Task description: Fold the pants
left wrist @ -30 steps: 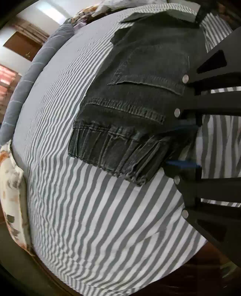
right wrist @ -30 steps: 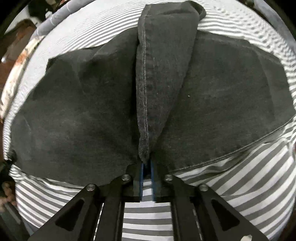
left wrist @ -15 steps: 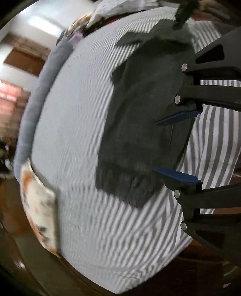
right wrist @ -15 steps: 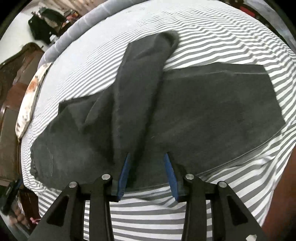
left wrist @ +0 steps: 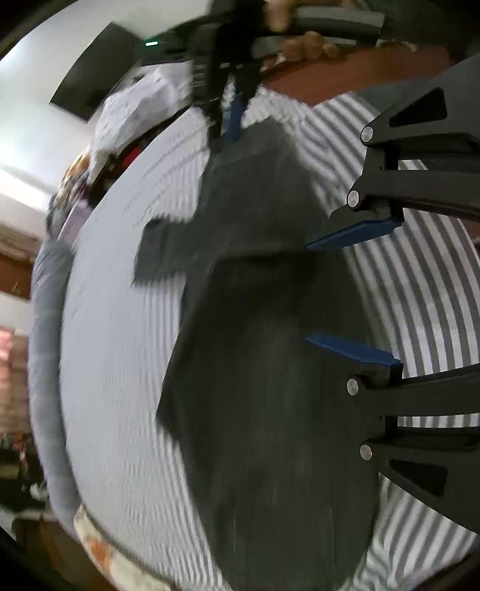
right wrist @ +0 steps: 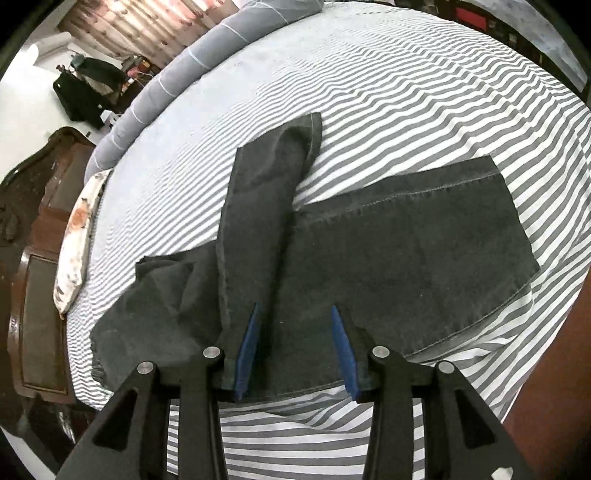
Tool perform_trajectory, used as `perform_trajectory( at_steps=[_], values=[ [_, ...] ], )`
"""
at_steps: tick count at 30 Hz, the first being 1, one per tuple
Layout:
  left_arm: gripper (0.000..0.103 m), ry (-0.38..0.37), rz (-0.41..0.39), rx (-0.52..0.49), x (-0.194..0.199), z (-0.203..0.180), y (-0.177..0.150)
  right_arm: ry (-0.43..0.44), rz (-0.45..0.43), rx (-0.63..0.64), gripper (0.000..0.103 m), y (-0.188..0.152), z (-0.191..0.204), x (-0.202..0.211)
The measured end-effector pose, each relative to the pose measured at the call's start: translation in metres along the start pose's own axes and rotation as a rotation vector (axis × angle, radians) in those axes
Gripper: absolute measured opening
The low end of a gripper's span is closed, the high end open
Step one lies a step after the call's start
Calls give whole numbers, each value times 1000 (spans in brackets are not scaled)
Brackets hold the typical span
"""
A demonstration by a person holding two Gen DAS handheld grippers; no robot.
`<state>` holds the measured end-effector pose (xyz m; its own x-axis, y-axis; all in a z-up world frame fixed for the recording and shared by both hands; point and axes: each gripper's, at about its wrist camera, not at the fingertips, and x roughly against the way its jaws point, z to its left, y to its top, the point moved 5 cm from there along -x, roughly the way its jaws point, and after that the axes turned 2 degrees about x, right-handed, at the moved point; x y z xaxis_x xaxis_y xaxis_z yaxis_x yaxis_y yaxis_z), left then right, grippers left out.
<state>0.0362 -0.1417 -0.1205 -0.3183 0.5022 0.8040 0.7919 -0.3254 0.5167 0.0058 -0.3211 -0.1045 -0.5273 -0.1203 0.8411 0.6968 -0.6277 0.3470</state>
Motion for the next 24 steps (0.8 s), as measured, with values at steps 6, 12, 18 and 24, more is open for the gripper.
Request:
perform_trajectory(
  at_steps=[6,12,18,24],
  values=[
    [49,-63,60,-21,-44,-36,-7,17,-8,10,38,5,1,3],
    [48,-82,80,14,-79,-39,0,-5,-4,16,38,6,-5,-3],
    [35,-103,113,-8,-104,-46,3,-40,15,65,38,14,-4,-22],
    [7,-81,115,-28,-123,-44,2,-108,54,199,38,52,22,-55]
  ],
)
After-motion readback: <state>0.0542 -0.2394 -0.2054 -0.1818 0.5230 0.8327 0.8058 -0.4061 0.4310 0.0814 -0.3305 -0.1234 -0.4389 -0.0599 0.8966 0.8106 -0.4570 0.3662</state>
